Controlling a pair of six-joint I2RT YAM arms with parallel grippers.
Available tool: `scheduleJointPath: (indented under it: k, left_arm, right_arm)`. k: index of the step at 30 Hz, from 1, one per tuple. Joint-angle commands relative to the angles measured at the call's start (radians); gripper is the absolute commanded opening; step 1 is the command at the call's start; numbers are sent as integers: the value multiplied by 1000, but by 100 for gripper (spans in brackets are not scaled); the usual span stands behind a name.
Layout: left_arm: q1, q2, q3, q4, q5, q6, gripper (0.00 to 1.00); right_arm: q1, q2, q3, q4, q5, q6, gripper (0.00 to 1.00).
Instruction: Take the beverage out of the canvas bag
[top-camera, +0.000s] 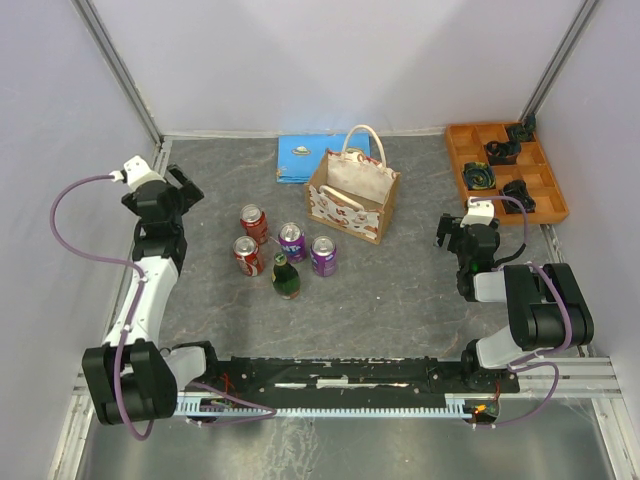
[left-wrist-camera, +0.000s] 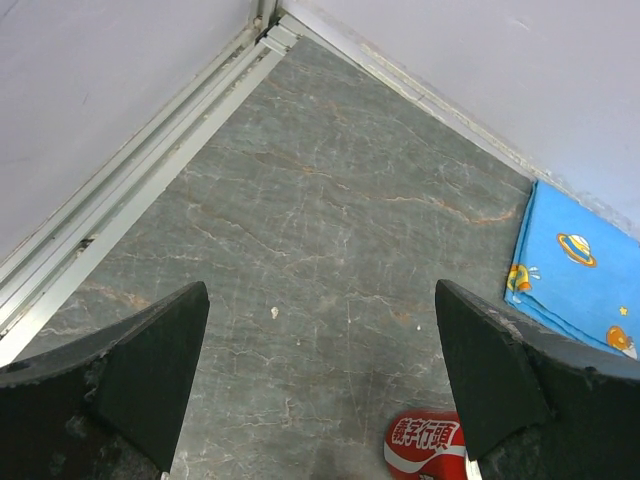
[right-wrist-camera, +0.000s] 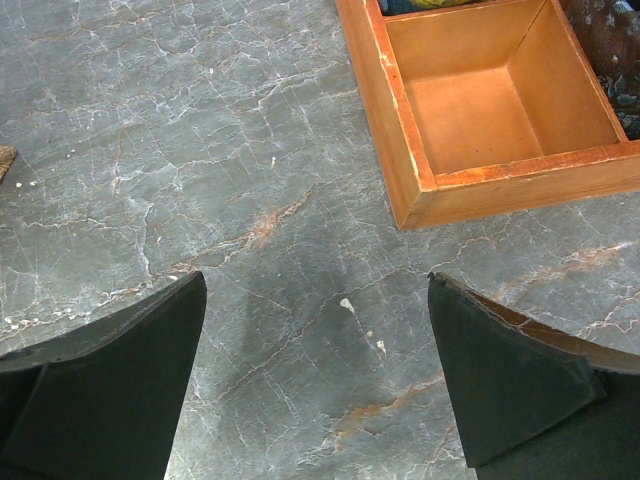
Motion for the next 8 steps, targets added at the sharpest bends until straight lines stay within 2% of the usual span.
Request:
scheduleJointPath:
  k: [1,8]
  left_arm:
    - [-1,-43,0,23,-47,-37,99]
    - [0,-64,-17,18,-82,-31,99]
  right_arm:
    - [0,-3,21,34,-4,-10,99]
    - [-1,-3,22,35,-4,-11,99]
